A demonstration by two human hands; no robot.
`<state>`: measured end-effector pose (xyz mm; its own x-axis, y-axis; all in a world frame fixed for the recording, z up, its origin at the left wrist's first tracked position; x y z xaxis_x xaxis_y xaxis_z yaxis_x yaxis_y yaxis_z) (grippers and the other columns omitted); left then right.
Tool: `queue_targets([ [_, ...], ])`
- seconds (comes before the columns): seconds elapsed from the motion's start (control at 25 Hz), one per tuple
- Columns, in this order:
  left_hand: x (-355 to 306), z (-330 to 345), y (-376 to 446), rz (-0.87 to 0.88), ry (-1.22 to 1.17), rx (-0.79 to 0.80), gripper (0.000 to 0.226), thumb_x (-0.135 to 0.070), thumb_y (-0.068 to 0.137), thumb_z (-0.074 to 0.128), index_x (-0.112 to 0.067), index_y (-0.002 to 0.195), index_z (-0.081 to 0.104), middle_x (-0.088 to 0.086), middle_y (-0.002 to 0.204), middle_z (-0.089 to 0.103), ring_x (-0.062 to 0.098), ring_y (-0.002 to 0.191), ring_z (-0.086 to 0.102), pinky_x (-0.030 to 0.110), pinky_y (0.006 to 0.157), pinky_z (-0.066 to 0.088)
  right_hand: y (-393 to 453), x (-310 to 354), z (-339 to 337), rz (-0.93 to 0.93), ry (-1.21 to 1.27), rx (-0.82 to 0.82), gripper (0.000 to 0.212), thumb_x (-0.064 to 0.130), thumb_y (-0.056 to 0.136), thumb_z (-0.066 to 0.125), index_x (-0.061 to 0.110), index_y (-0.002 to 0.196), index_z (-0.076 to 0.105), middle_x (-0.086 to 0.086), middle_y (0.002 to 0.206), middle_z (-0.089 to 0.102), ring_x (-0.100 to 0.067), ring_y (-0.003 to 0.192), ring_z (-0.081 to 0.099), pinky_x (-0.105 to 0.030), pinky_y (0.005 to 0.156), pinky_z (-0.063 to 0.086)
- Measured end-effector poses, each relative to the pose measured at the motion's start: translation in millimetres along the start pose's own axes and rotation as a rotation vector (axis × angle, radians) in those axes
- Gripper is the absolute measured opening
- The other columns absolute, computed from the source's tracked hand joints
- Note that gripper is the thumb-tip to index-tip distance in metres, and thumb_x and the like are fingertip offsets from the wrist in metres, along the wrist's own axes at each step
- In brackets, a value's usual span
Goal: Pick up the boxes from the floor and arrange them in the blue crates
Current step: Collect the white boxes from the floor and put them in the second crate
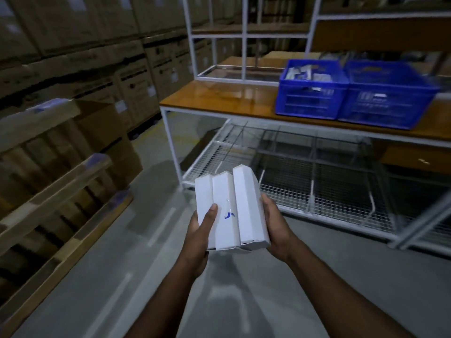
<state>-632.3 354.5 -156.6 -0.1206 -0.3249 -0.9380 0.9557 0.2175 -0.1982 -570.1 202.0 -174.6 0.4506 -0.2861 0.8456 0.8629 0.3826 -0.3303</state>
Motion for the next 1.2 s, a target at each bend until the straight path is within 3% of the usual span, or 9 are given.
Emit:
queue_targets([
  [0.24, -5.1, 91.8, 110.3, -0.005, 0.11, 0.253, 0.054, -0.045, 0.084, 0.077, -0.024, 0.13, 0.059, 0.002, 0.122, 0.074, 0.026, 0.112, 0.071, 0.054, 0.098, 0.055, 45.4, 65.0, -80.2, -0.11, 0.023, -0.24, 0.054, 0.053, 0.1, 0.031, 0.02, 0.129, 0.061, -0.016, 0.12, 0.07, -0.039, 0.115, 0.063, -0.059, 0.105, 0.044],
  [0.48, -16.1, 160.4, 212.3, -0.093, 0.153, 0.375, 0.097, -0.061, 0.054, 0.087, -0.021, 0.133, 0.046, 0.001, 0.126, 0.069, 0.021, 0.112, 0.07, 0.05, 0.098, 0.056, 74.5, 139.6, -128.1, -0.272, 0.014, -0.552, 0.041, 0.051, 0.1, 0.042, 0.026, 0.131, 0.053, -0.008, 0.118, 0.07, -0.031, 0.108, 0.067, -0.053, 0.098, 0.052],
  [0.6, -26.0, 207.1, 249.9, -0.093, 0.187, 0.525, 0.084, -0.062, 0.064, 0.082, -0.027, 0.132, 0.047, 0.0, 0.128, 0.068, 0.02, 0.113, 0.069, 0.049, 0.099, 0.055, 74.4, 180.5, -158.4, -0.39, -0.019, -0.793, 0.03, 0.044, 0.102, 0.044, 0.027, 0.127, 0.044, -0.007, 0.114, 0.064, -0.028, 0.102, 0.065, -0.049, 0.09, 0.053],
  [0.72, -28.4, 249.6, 269.5, -0.118, 0.13, 0.631, 0.072, -0.055, 0.073, 0.078, -0.026, 0.131, 0.048, 0.0, 0.127, 0.068, 0.02, 0.113, 0.069, 0.045, 0.098, 0.056, 77.4, 207.1, -189.6, -0.459, -0.023, -0.93, 0.025, 0.041, 0.101, 0.047, 0.024, 0.119, 0.044, -0.01, 0.113, 0.062, -0.027, 0.097, 0.063, -0.045, 0.084, 0.053],
  [0.84, -26.7, 283.6, 289.3, -0.123, 0.126, 0.702, 0.069, -0.049, 0.075, 0.072, -0.024, 0.135, 0.048, 0.001, 0.129, 0.068, 0.018, 0.113, 0.068, 0.038, 0.092, 0.057, 88.8, 225.4, -220.4, -0.488, -0.029, -0.977, 0.017, 0.04, 0.102, 0.048, 0.028, 0.114, 0.046, -0.011, 0.116, 0.062, -0.028, 0.1, 0.064, -0.048, 0.086, 0.053],
  [0.96, -21.2, 323.8, 317.7, -0.123, 0.136, 0.73, 0.069, -0.047, 0.076, 0.072, -0.024, 0.136, 0.047, 0.0, 0.13, 0.068, 0.018, 0.114, 0.068, 0.042, 0.096, 0.056, 106.6, 252.6, -254.1, -0.521, -0.04, -0.984, 0.017, 0.036, 0.103, 0.045, 0.026, 0.117, 0.046, -0.008, 0.114, 0.063, -0.022, 0.094, 0.064, -0.039, 0.076, 0.053],
  [1.2, -28.9, 431.8, 391.4, -0.043, 0.145, 0.749, 0.063, -0.044, 0.084, 0.064, -0.016, 0.139, 0.05, 0.001, 0.13, 0.069, 0.018, 0.116, 0.067, 0.034, 0.09, 0.055, 162.8, 330.4, -346.4, -0.55, 0.042, -0.921, 0.029, 0.036, 0.103, 0.047, 0.021, 0.127, 0.045, -0.008, 0.114, 0.065, -0.024, 0.097, 0.065, -0.036, 0.072, 0.052],
])
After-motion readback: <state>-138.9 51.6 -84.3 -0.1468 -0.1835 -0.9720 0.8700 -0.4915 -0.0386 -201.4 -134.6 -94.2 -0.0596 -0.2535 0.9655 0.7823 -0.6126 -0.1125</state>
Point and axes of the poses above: each hand's wrist, its own y-axis towards the middle knuckle, its own z-axis out of the palm, x = y × z, the point moved 9 cm from there along y, towards the middle knuckle
